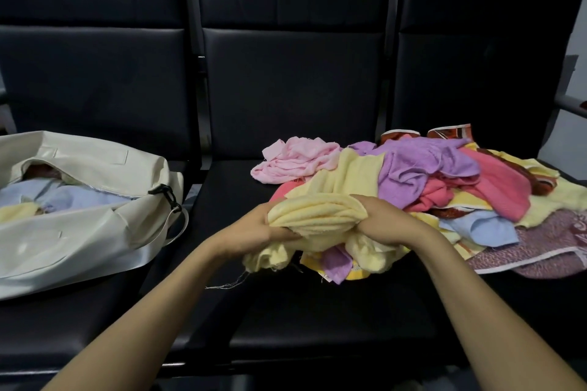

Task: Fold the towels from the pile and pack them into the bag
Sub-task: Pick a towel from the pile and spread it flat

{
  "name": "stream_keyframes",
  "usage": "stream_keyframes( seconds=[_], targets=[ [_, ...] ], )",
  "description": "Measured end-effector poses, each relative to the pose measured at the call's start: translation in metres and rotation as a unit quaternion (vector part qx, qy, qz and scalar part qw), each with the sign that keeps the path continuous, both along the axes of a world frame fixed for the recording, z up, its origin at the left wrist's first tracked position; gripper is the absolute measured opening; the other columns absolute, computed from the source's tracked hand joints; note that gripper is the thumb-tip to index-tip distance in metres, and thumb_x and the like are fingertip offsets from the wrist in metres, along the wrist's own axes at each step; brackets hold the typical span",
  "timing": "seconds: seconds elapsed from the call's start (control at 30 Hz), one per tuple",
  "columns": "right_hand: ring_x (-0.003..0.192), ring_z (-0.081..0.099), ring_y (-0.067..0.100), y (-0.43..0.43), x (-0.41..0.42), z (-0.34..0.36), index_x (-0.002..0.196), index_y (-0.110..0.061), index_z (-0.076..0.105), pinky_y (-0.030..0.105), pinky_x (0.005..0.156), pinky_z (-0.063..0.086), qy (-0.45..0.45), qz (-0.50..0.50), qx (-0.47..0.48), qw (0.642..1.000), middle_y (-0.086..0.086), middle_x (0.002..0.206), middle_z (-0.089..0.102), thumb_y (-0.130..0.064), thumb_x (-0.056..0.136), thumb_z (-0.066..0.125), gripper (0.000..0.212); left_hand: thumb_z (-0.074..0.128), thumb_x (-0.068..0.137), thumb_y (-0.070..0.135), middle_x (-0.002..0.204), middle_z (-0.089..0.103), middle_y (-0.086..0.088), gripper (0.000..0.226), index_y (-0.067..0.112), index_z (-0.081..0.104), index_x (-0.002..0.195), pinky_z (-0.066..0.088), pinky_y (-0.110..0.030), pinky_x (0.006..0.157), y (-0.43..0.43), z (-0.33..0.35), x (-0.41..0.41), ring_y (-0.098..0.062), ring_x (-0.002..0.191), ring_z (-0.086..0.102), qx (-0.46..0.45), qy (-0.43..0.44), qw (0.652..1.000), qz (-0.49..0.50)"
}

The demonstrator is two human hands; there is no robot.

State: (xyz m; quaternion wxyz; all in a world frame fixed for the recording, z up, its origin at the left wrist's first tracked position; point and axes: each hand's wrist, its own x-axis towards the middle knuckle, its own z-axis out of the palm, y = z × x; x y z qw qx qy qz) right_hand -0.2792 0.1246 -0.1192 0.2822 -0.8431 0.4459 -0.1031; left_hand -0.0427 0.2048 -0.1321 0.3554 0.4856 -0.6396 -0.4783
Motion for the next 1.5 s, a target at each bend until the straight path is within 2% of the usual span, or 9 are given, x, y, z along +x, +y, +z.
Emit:
stream_keyframes(
  seconds=[0.17, 0.37, 0.53, 0.7, 0.77, 0.93, 1.1, 1.23, 1.5],
  targets=[
    [0.109, 0.061, 0.012, -0.002, -0.009, 0.002, 0.115, -0.021, 0.059, 0.029, 0.095, 0.048, -0.101, 0.019, 0.123, 0.987, -0.005, 0.114, 0.066, -0.010, 0.084, 0.070, 0.034, 0.081, 0.074, 0.021, 0.066, 0.065, 0.003, 0.042, 0.020, 0.056, 0.108, 0.044, -0.018, 0.041, 0.005, 0.018, 0.014, -0.008, 0.055, 0.061, 0.071, -0.188, 0.979, -0.018],
    [0.101, 0.064, 0.010, 0.015, -0.001, 0.002, 0.116, -0.016, 0.061, 0.023, 0.088, 0.049, 0.095, 0.097, 0.181, 0.974, -0.006, 0.111, 0.069, -0.020, 0.073, 0.082, 0.048, 0.080, 0.066, 0.028, 0.083, 0.070, -0.006, 0.026, 0.020, 0.061, 0.083, 0.052, -0.029, 0.068, -0.004, -0.013, 0.016, -0.014, 0.073, 0.066, 0.084, -0.433, 0.897, -0.024],
    [0.087, 0.058, 0.027, 0.008, 0.002, -0.013, 0.099, -0.012, 0.063, 0.029, 0.065, 0.039, 0.239, 0.027, -0.018, 0.970, 0.010, 0.105, 0.066, -0.020, 0.084, 0.059, 0.017, 0.064, 0.070, 0.019, 0.098, 0.066, -0.007, 0.028, 0.006, 0.063, 0.095, 0.054, -0.036, 0.075, -0.005, -0.024, 0.010, -0.020, 0.087, 0.064, 0.029, -0.354, 0.934, 0.041],
    [0.105, 0.056, 0.024, 0.005, -0.001, -0.012, 0.113, -0.014, 0.059, 0.030, 0.076, 0.039, 0.112, -0.029, -0.037, 0.993, 0.003, 0.117, 0.063, -0.010, 0.091, 0.044, 0.027, 0.058, 0.082, 0.011, 0.060, 0.063, -0.006, 0.017, 0.012, 0.061, 0.099, 0.039, -0.024, 0.038, -0.002, -0.019, 0.007, -0.019, 0.043, 0.055, 0.064, -0.191, 0.975, 0.089],
    [0.111, 0.054, 0.020, 0.003, -0.003, -0.013, 0.122, -0.016, 0.055, 0.029, 0.084, 0.041, 0.054, -0.028, 0.008, 0.998, -0.001, 0.119, 0.061, -0.009, 0.092, 0.044, 0.033, 0.055, 0.083, 0.007, 0.066, 0.066, -0.010, 0.024, 0.010, 0.058, 0.107, 0.039, -0.023, 0.035, -0.001, -0.017, 0.008, -0.023, 0.047, 0.060, 0.070, -0.155, 0.981, 0.088],
    [0.110, 0.058, 0.016, 0.002, -0.006, -0.019, 0.117, -0.023, 0.060, 0.037, 0.097, 0.046, -0.027, -0.022, 0.046, 0.998, -0.006, 0.116, 0.064, -0.018, 0.087, 0.060, 0.030, 0.074, 0.081, 0.015, 0.092, 0.070, -0.001, 0.033, 0.017, 0.061, 0.111, 0.055, -0.025, 0.067, 0.004, -0.015, 0.013, -0.015, 0.079, 0.066, 0.033, -0.136, 0.988, 0.068],
    [0.090, 0.060, 0.009, 0.021, -0.010, 0.001, 0.098, -0.025, 0.060, 0.029, 0.080, 0.050, 0.017, 0.009, -0.010, 1.000, -0.011, 0.095, 0.067, -0.041, 0.062, 0.086, 0.047, 0.087, 0.064, 0.027, 0.083, 0.070, 0.003, 0.041, 0.021, 0.065, 0.098, 0.052, -0.029, 0.066, 0.027, 0.002, 0.017, -0.013, 0.073, 0.065, 0.030, -0.288, 0.956, 0.046],
    [0.085, 0.058, 0.021, 0.039, -0.002, 0.020, 0.097, -0.025, 0.055, 0.032, 0.068, 0.046, 0.167, 0.018, -0.145, 0.975, -0.002, 0.096, 0.065, -0.033, 0.076, 0.071, 0.027, 0.071, 0.073, 0.025, 0.081, 0.066, -0.003, 0.020, 0.013, 0.064, 0.088, 0.046, -0.029, 0.068, 0.037, 0.023, 0.011, -0.020, 0.079, 0.058, -0.045, -0.450, 0.889, 0.077],
    [0.106, 0.059, 0.028, 0.062, -0.009, 0.102, 0.110, -0.030, 0.060, 0.040, 0.082, 0.051, 0.145, 0.025, -0.232, 0.962, 0.000, 0.111, 0.065, -0.022, 0.084, 0.054, 0.028, 0.070, 0.072, 0.026, 0.082, 0.065, 0.001, 0.023, 0.017, 0.064, 0.093, 0.051, -0.036, 0.071, 0.068, 0.101, 0.013, -0.017, 0.082, 0.060, -0.093, -0.426, 0.892, 0.122]
  ],
)
